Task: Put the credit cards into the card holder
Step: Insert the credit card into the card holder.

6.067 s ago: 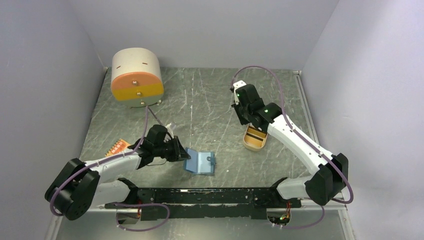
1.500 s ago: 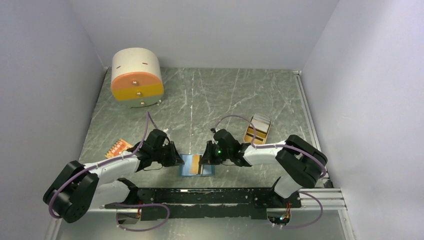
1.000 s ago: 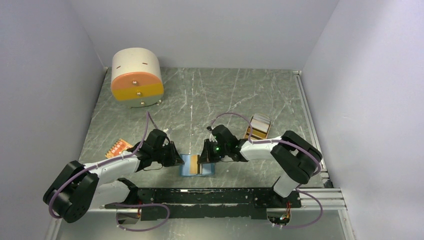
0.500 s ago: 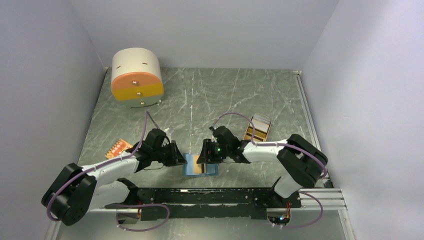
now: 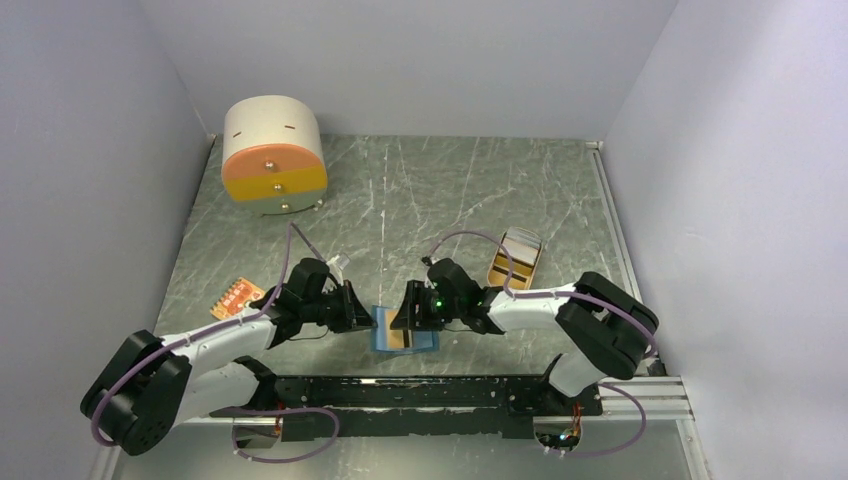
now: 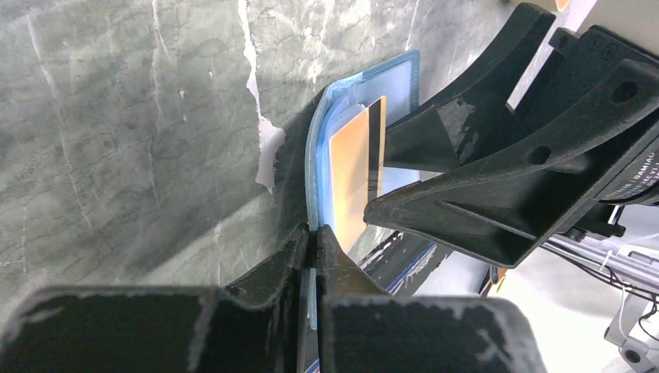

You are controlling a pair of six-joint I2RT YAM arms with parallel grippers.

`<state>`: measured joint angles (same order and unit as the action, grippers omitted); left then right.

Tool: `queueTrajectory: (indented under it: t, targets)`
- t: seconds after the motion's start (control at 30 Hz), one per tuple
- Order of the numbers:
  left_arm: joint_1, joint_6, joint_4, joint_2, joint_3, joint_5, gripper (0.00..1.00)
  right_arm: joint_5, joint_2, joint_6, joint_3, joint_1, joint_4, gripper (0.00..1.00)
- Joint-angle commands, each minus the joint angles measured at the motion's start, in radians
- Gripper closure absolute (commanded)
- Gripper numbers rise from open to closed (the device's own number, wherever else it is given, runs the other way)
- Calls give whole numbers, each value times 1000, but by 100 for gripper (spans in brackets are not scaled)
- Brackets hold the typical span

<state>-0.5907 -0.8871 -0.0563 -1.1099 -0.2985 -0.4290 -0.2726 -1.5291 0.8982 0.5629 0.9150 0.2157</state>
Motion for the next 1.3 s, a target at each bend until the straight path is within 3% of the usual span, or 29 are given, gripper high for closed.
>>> queueTrajectory:
  t: [0.0, 0.17, 0.4, 0.47, 0.6, 0.77, 0.9, 1.27]
  targets:
    - [1, -11, -42, 19, 10, -29, 91, -23, -35, 81, -46, 13, 146, 45]
    - [0, -10, -45, 12, 14, -27, 91, -44, -55, 139, -71, 17, 266, 45]
    - [0, -10, -56, 15, 13, -33, 81, -14, -43, 203, -110, 18, 331, 45]
    - [0, -10, -67, 15, 15, -42, 89, -17, -47, 213, -116, 18, 345, 44]
    - [0, -9, -53, 27, 10, -38, 91, -6, -44, 187, -95, 18, 243, 37]
    - [1, -8, -2, 62, 8, 8, 91, 54, 7, 148, -91, 20, 108, 37]
    - [1, -18, -6, 77, 15, 22, 91, 64, 26, 148, -90, 36, 105, 38]
    - [1, -18, 2, 102, 7, 1, 91, 13, -46, 213, -104, 64, 353, 39]
